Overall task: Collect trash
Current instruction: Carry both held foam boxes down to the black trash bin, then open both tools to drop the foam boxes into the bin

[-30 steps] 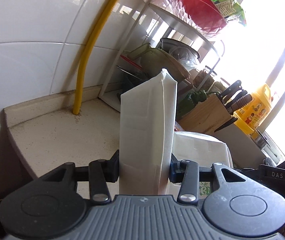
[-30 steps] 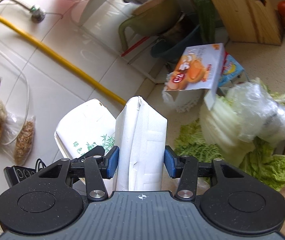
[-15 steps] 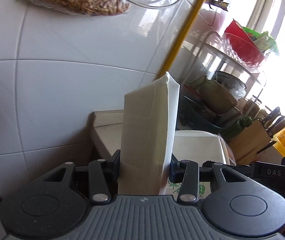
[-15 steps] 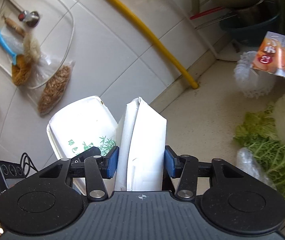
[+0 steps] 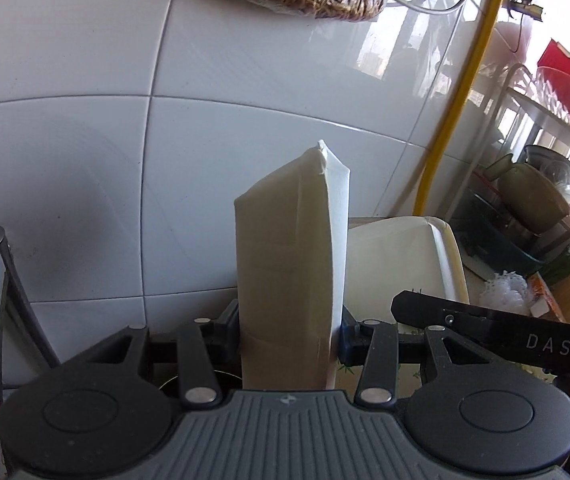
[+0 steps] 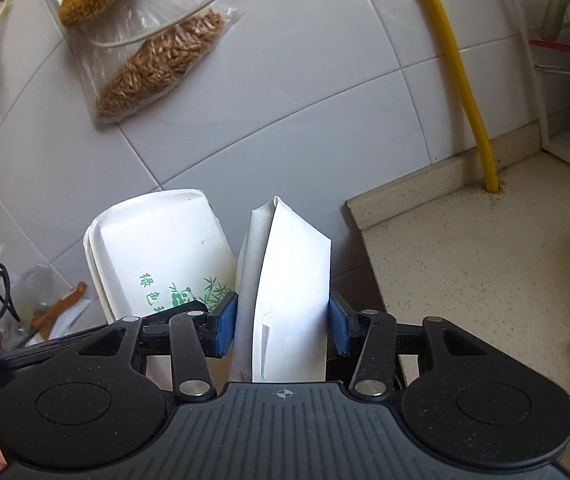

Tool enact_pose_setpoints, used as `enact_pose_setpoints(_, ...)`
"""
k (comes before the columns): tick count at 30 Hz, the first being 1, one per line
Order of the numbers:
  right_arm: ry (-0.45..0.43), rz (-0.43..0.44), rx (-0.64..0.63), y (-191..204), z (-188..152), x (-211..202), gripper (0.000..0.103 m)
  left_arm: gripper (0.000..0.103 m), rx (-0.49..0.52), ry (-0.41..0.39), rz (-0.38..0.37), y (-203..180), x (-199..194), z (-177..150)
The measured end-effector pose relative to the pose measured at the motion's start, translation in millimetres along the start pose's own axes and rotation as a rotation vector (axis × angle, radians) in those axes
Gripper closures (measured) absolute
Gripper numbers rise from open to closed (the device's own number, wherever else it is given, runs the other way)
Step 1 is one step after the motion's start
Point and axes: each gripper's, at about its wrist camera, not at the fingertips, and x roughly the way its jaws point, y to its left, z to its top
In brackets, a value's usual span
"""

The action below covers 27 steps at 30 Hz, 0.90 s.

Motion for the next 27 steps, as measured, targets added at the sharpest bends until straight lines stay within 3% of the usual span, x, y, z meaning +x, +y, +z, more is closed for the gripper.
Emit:
enact_pose_setpoints(5, 0.009, -0.033, -0.070, 10, -7, 32, 0.049, 0.062, 0.000, 0.040, 0.042, 13, 23, -8)
enact_pose_setpoints(27, 0.125, -0.069, -0.104, 0, -37, 123, 0.044, 0.058, -0.065, 0.139, 0.121, 40, 89, -27)
